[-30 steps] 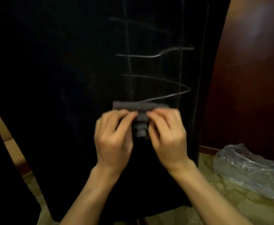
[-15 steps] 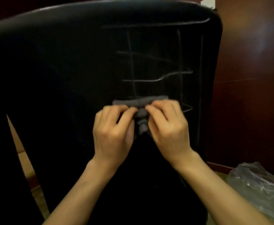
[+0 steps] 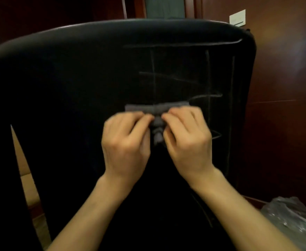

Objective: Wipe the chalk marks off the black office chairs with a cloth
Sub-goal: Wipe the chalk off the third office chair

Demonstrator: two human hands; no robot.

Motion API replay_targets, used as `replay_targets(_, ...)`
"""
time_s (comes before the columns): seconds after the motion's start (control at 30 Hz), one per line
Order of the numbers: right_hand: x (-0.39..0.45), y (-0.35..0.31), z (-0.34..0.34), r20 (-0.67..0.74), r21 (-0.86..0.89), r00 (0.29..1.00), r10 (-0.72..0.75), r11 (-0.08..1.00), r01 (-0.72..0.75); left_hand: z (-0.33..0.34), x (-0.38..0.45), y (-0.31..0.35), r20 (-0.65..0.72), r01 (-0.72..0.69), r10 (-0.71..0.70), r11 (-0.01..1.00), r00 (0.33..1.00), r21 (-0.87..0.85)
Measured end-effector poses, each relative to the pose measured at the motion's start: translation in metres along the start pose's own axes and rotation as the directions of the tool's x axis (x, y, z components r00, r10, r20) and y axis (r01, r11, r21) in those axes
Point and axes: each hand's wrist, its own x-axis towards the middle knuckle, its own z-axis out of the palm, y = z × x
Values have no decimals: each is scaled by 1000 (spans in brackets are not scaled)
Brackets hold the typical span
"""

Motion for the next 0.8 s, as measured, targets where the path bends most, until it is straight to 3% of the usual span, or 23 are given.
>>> replay_targets(0.2,66,2,9,-188,-39,981,54,997,-63,1,71,-1,-128,85,-81,996,988,24)
replay_targets(0.43,-10,-6,8,-51,-10,994,93,996,-94,3,-3,9,-1,123,-123,991,992,52)
replay_targets(0.67,83,3,3,-145,-48,989,11,999,-18,0,86,1,-133,100,-96,995,986,24)
replay_targets(0.8,48,0,7,-140,-45,988,65,996,-72,7,52,7,-108,120,-117,993,987,22)
